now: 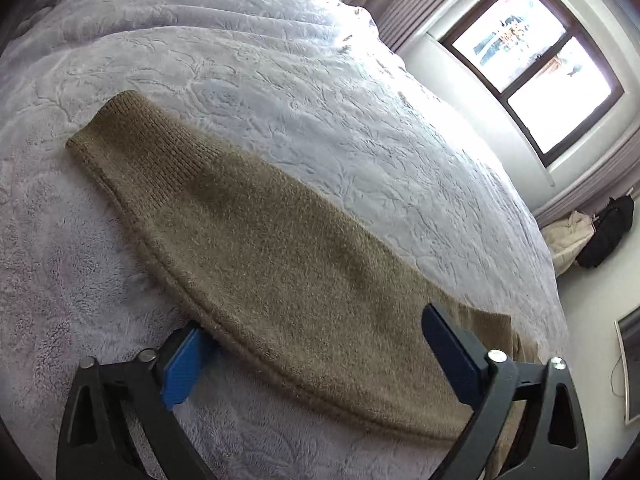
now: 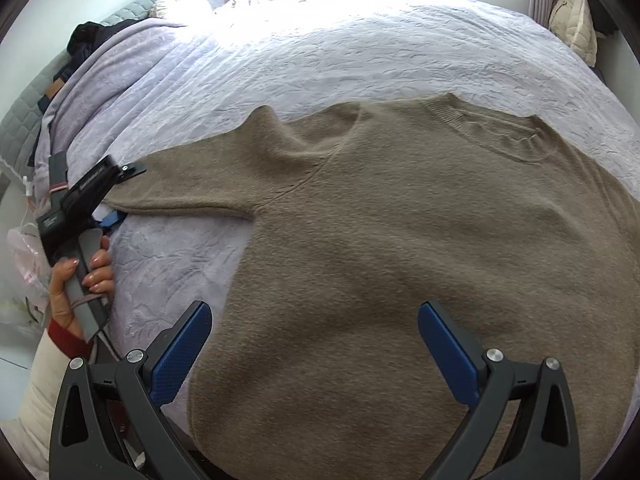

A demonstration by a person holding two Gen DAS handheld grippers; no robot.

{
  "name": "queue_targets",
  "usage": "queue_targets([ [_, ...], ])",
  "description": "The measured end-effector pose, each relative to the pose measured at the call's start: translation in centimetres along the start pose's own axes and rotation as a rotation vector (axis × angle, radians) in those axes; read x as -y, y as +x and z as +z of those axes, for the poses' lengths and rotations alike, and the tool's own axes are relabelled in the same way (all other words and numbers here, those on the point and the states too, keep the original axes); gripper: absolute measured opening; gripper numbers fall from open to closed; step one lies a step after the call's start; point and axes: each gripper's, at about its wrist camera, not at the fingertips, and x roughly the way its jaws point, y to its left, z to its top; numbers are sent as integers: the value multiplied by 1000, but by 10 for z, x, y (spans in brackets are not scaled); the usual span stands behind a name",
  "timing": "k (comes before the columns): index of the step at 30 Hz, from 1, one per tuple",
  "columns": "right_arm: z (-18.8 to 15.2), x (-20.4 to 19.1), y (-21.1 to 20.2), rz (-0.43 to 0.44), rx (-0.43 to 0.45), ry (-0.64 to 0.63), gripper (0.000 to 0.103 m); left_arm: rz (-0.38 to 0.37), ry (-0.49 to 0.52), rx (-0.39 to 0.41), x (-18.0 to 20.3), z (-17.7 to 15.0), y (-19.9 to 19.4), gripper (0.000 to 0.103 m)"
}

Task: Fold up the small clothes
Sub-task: 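Grasp the cuff of the sleeve nearest the left tool with the left tool, then carry the held sleeve across the sweater body with the left tool and release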

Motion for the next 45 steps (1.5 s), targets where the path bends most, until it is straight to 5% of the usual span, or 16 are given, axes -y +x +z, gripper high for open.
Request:
queue_targets([
  [3, -4, -1, 2, 32, -2, -2, 102, 10, -5, -21, -5, 5, 5, 12],
  [4, -5, 0, 2, 38, -4, -5, 101, 2, -14, -36, -8, 7, 8, 9],
  [11, -13, 18, -4, 76, 7, 34, 96, -33, 66, 22, 31, 6, -22, 9],
  [19, -24, 69, -36, 78, 71, 121, 96, -161, 326, 56, 174, -17, -57, 9],
  [28, -60, 149, -82, 46, 148, 256, 96, -258, 644, -93, 347, -139, -29, 9],
  [37, -91, 222, -103, -3, 162, 398, 96, -100, 881, -272, 376, -261, 41, 10],
  [38, -92, 223, -103, -7, 162, 402, 96, -89, 895, -282, 373, -266, 42, 12],
  [42, -90, 233, -104, -33, 161, 400, 96, -158, 892, -246, 361, -263, 16, 79],
  [45, -78, 232, -101, -58, 159, 364, 96, -189, 899, -162, 344, -247, -22, 81],
])
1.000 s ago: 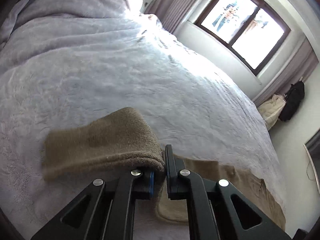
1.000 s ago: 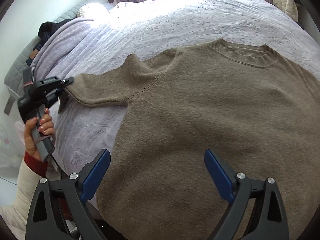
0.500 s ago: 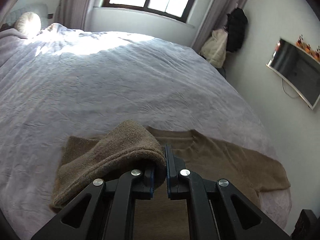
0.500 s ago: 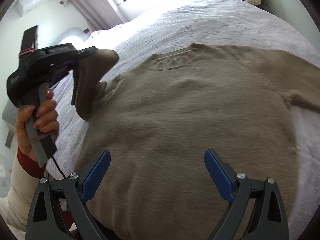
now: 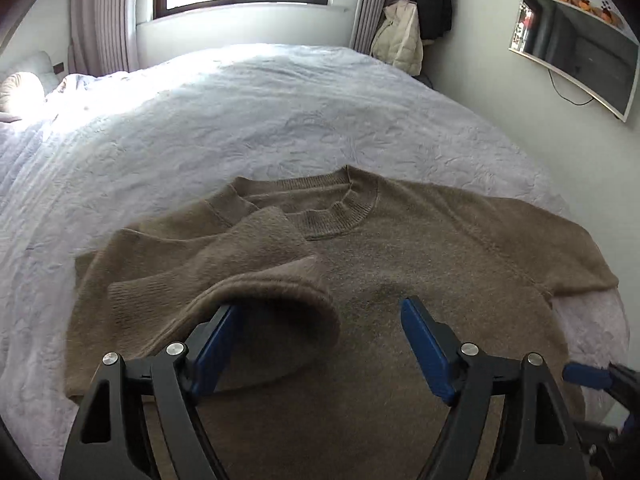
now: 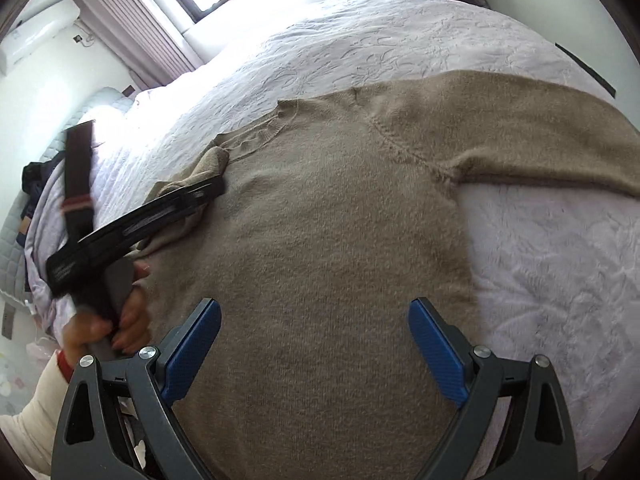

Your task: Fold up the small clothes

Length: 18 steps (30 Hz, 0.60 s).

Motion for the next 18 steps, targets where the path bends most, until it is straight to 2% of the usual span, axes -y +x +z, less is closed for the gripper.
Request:
queue_targets([
  [2, 8, -13, 5, -15, 2, -59, 96, 38, -23, 47, -19, -5, -23, 81],
  [4, 18, -40, 12, -37, 9, -173, 96, 110, -76, 86, -50, -16, -46, 81],
  [8, 30, -102, 32, -72, 34, -430, 96, 261, -203, 67, -110, -40, -59, 81],
  [10, 33, -142, 51, -121, 55, -593, 96, 316, -231, 20, -133, -50, -55, 81],
  [13, 30, -186, 76, -187, 81, -799, 96, 348, -263, -61, -154, -62, -40, 81],
  [16, 28, -212, 102, -279, 94, -953, 94, 364, -260, -102, -160, -69, -26, 81],
  [18, 31, -220, 122, -343, 85, -1012, 87, 362, -277, -103, -160, -66, -16, 81],
])
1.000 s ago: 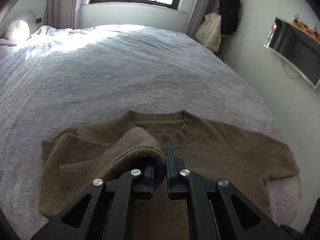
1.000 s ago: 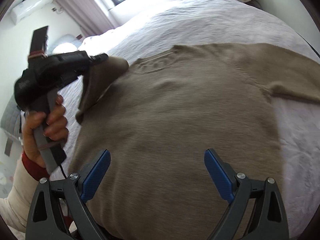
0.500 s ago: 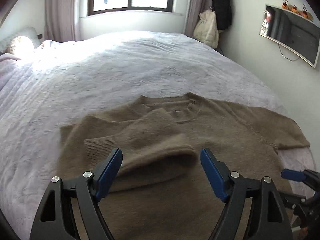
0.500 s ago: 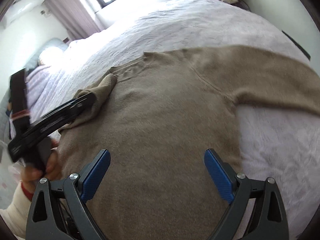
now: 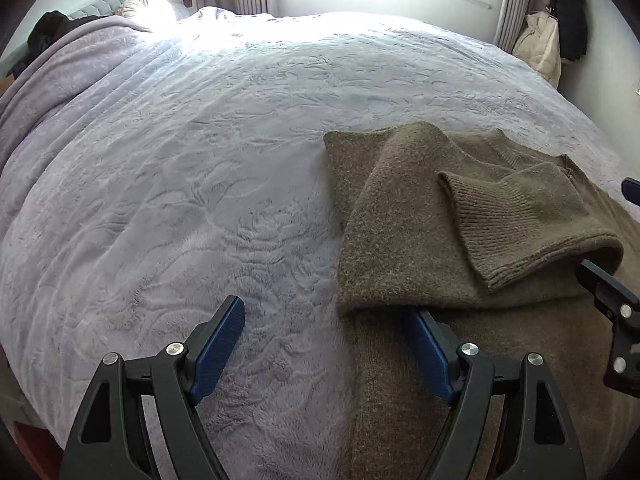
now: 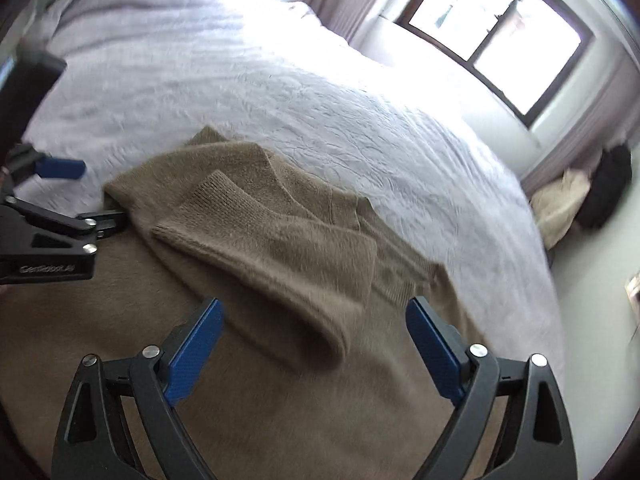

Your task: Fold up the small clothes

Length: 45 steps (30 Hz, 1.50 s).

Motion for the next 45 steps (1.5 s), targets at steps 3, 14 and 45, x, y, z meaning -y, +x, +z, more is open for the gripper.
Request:
queue_targets([
  [3, 5, -2, 26, 18, -76, -17, 34, 3, -22, -4, -1, 6, 6, 81],
  [14, -109, 151, 24, 391, 63, 940, 13, 57, -9, 23, 8, 0, 9, 90],
  [45, -201, 186, 66, 625, 70, 1495, 21, 9, -133, 14, -15, 2, 11, 97],
])
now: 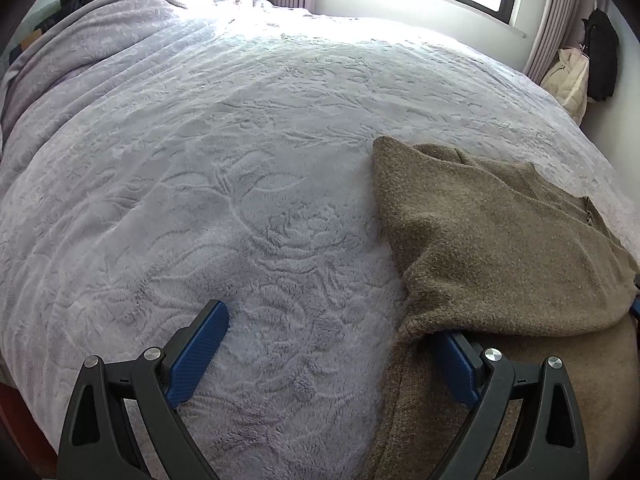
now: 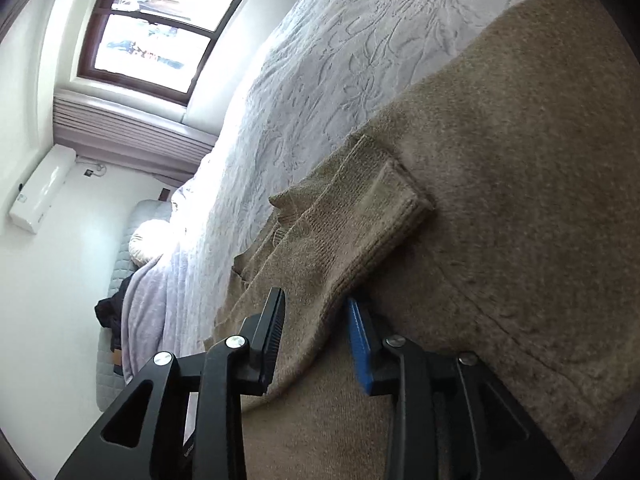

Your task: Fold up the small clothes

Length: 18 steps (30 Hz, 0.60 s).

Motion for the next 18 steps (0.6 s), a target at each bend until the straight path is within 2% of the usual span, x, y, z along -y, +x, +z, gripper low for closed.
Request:
queue_targets([
  [1, -2, -1, -2, -12, -1, 3, 9, -3, -5, 3, -2, 0, 0, 97],
  [2, -6, -1, -6, -8, 3, 3, 7, -8, -12, 5, -4, 0, 0, 97],
  [4, -13, -1, -15, -3, 16, -5, 7, -24, -23, -3, -7, 0, 2, 97],
  [6, -17, 7, -15, -54, -3, -13, 7, -28, -17, -7, -7, 0, 4, 97],
  [9, -15, 22, -13, -6, -13, 38, 7, -17, 7, -7, -4, -1, 1, 97],
  [11, -17, 16, -18, -17, -1, 17, 11, -15, 21, -8, -6, -2, -5, 97],
  [13, -22, 5, -23, -48, -14, -59, 19, -15, 43, -17, -8, -5, -10, 97],
  [14, -27, 0, -28, -55, -20, -99, 27, -14, 53, -20, -9, -6, -14, 97],
  [15, -32, -4, -33, -51, -25, -130, 40, -15, 64, -20, -10, -8, -18, 97],
  [17, -42, -7, -45, -33, -31, -167, 53, -20, 86, -18, -11, -11, -28, 97],
  [18, -47, -8, -51, -34, -34, -182, 53, -19, 101, -16, -10, -12, -33, 97],
])
